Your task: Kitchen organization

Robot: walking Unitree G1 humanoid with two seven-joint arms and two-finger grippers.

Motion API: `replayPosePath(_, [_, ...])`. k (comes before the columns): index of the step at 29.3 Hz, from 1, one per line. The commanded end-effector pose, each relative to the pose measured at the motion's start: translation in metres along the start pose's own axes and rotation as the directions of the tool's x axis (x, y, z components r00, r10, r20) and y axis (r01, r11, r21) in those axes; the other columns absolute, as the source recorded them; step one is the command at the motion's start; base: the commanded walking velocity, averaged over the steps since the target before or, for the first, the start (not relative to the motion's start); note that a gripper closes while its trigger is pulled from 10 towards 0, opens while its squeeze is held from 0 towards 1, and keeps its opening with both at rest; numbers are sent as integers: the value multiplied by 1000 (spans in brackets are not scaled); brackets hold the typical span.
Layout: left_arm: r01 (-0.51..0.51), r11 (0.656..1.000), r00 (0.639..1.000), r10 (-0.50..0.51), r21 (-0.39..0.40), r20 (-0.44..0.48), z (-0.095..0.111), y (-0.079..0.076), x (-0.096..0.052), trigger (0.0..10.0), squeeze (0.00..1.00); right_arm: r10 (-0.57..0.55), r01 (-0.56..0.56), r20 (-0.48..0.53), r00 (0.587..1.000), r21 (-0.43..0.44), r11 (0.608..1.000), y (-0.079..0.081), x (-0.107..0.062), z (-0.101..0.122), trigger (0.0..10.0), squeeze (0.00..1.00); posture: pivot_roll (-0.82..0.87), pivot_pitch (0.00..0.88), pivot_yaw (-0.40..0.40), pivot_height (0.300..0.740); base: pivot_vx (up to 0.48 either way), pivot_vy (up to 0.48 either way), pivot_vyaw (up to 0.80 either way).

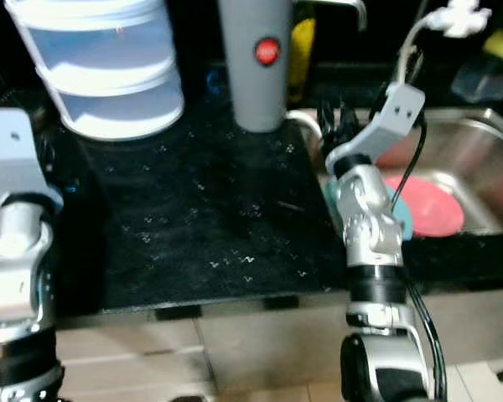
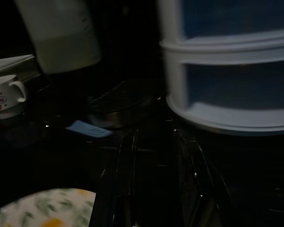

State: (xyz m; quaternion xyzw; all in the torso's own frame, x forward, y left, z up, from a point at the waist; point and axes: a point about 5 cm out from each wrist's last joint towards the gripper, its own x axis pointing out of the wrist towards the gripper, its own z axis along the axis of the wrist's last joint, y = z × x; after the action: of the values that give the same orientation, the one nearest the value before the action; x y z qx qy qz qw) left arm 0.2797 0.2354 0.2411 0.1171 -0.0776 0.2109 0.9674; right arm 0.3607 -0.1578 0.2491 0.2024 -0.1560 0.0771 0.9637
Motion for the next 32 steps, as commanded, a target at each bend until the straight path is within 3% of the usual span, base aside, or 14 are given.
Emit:
replayPosePath(1, [3, 1000, 1000, -3, -3, -10, -1, 0, 0, 10000, 0, -6, 6, -7, 1000, -1, 1000, 0, -1, -1, 10000, 0, 179, 15, -61, 740, 0, 472, 0])
replayPosePath(14, [-3, 1000, 1000, 3, 0, -3, 1, 2, 1, 10000, 0, 15, -15, 11, 1000, -7, 1000, 5, -3, 6, 10000, 0, 177, 17, -62, 740, 0, 418, 0])
replayPosePath(23, [-28, 1000, 1000, 28, 15, 15, 4, 11, 3, 10000, 0, 126, -124, 50, 991, -47, 991, 25, -8, 17, 10000, 0, 175, 16, -60, 740, 0, 0, 0])
replayPosePath(32, [-48, 999, 998, 47, 16, 43, 11, 24, -1, 10000, 0, 134, -131, 49, 990, -56, 990, 27, -11, 18, 10000, 0, 178, 19, -59, 740, 0, 0, 0])
